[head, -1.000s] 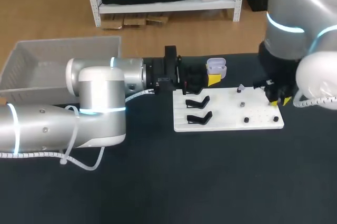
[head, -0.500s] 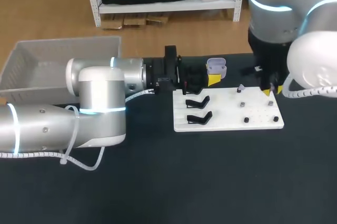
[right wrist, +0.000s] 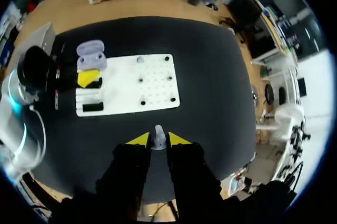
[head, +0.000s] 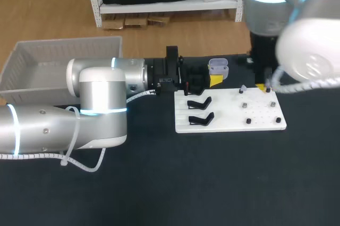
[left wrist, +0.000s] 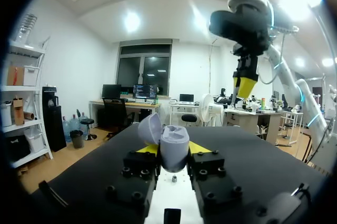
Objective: Pick up each earbud case from the left stands, insert the matching earbuds, close the lid, and place the case in the box.
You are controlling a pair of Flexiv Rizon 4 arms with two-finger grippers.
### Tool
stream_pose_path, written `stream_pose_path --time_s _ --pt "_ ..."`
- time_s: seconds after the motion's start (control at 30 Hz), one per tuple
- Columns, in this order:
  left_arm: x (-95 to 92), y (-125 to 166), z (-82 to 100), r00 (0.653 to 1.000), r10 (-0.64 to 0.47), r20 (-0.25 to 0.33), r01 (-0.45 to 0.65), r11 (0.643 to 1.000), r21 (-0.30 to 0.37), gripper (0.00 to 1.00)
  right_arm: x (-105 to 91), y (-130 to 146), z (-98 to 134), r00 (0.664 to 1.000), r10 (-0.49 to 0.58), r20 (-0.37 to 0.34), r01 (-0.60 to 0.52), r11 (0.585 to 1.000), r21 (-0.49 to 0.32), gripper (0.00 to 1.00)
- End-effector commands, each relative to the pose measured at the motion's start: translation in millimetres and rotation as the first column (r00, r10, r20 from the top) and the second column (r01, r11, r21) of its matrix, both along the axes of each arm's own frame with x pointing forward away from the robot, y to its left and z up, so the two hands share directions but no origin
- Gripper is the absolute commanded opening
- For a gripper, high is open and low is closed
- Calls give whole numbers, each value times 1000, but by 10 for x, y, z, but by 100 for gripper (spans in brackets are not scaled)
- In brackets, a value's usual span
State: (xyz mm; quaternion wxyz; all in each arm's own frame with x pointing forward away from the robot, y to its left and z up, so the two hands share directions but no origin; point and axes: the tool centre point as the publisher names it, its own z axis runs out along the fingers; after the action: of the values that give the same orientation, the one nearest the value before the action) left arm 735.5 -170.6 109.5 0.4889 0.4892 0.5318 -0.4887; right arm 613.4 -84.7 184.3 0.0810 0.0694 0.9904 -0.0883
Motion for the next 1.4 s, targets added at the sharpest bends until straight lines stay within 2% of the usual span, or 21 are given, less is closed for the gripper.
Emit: stream_pose_path --time_s 0.03,0.17,0.37,0.43,0.47,0.5,0.97,1.1,1.2,1.27,1.3,1.33,1.4 --pt "2 0 -8 1000 1 2 -1 1000 -3 0 225 335 1 971 -229 -68 219 968 -124 0" --pt "2 0 -8 1000 1 2 -1 1000 -3 0 345 459 -24 965 -259 -46 251 959 -135 0" --pt "2 0 -8 1000 1 2 -1 1000 -3 0 533 574 -11 930 -367 -19 362 924 -120 0" --pt "2 0 -8 1000 1 2 -1 1000 -3 0 604 617 -17 915 -403 -25 400 913 -86 0" --pt "2 0 -8 1000 1 2 -1 1000 -3 0 642 640 -24 903 -429 -23 428 903 -44 0" --pt "2 0 -8 1000 1 2 -1 1000 -3 0 653 652 -10 902 -432 -11 431 902 -18 0" --pt "2 0 -8 1000 1 2 -1 1000 -3 0 653 652 -10 902 -432 -11 431 902 -18 0" --pt "2 0 -8 1000 1 2 -1 1000 -3 0 737 696 10 840 -539 53 535 841 74 0" --pt "2 0 -8 1000 1 2 -1 1000 -3 0 794 708 13 798 -601 50 593 797 117 0" --pt "2 0 -8 1000 1 2 -1 1000 -3 0 820 728 12 781 -622 53 615 781 112 0" --pt "2 0 -8 1000 1 2 -1 1000 -3 0 828 733 12 762 -647 36 637 758 139 0" --pt "2 0 -8 1000 1 2 -1 1000 -3 0 838 732 12 757 -653 19 643 749 158 0" --pt "2 0 -8 1000 1 2 -1 1000 -3 0 840 744 22 732 -681 17 667 721 187 0"
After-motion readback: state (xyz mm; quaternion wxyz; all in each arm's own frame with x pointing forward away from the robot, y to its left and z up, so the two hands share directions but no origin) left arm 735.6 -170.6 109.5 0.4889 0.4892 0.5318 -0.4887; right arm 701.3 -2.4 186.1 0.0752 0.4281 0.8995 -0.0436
